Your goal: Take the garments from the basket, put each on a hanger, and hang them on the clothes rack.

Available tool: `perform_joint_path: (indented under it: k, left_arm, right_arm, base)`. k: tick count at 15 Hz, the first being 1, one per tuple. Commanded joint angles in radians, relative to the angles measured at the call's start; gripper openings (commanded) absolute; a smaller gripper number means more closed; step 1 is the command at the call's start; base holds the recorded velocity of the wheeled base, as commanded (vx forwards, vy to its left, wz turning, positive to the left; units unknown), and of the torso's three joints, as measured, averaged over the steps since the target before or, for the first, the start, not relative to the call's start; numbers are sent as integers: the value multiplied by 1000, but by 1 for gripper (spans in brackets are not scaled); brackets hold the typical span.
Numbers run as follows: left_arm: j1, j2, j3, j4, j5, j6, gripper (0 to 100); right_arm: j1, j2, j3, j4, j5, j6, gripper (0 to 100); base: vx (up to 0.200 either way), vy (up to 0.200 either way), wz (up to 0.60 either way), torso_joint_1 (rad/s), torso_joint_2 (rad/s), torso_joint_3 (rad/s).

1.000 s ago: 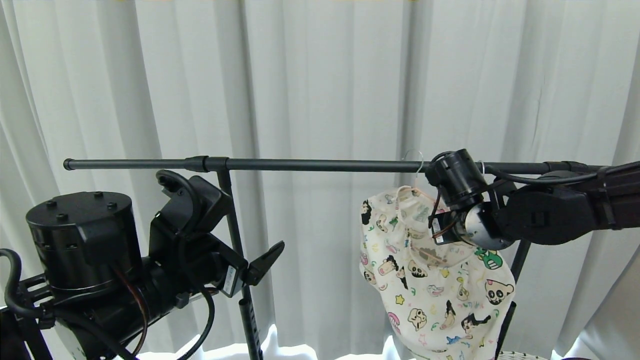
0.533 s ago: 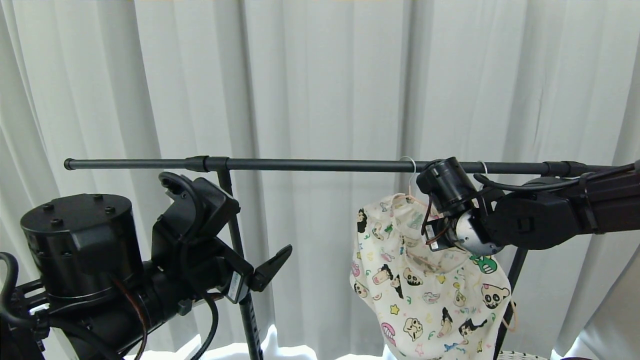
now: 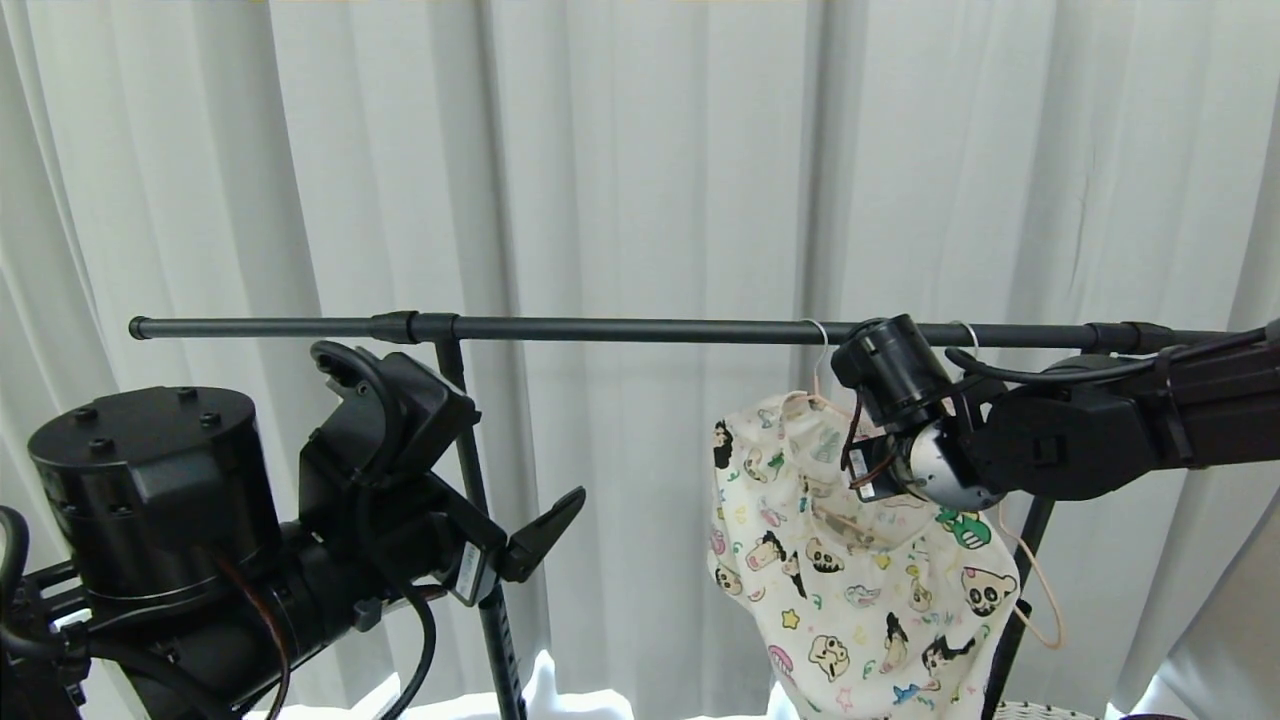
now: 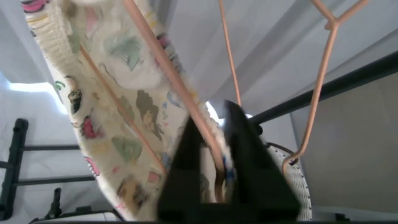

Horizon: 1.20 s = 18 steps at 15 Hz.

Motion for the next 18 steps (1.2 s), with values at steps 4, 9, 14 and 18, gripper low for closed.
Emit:
perform_joint_path:
  k: [4,9,14,18]
  left_arm:
    - [28,-4,0,0,0,-2,100]
    - [89,-7,-1,0,0,-2,100]
    - [160,-27,5,0,2,0,100]
    - [261,-53,32,0,49,0,100]
  right_arm:
    - [4,-61,2,-4,2,5,100]
    - [32,-227,59,-6,100,8,100]
    - [21,-406,192,-69,200,-18,100]
    - [-200,-643,381,14,180,-296,100]
  base:
    - [0,0,0,0,0,0]
    - [0,0,0,0,0,0]
    - [0,0,0,0,0,0]
    - [0,0,0,0,0,0]
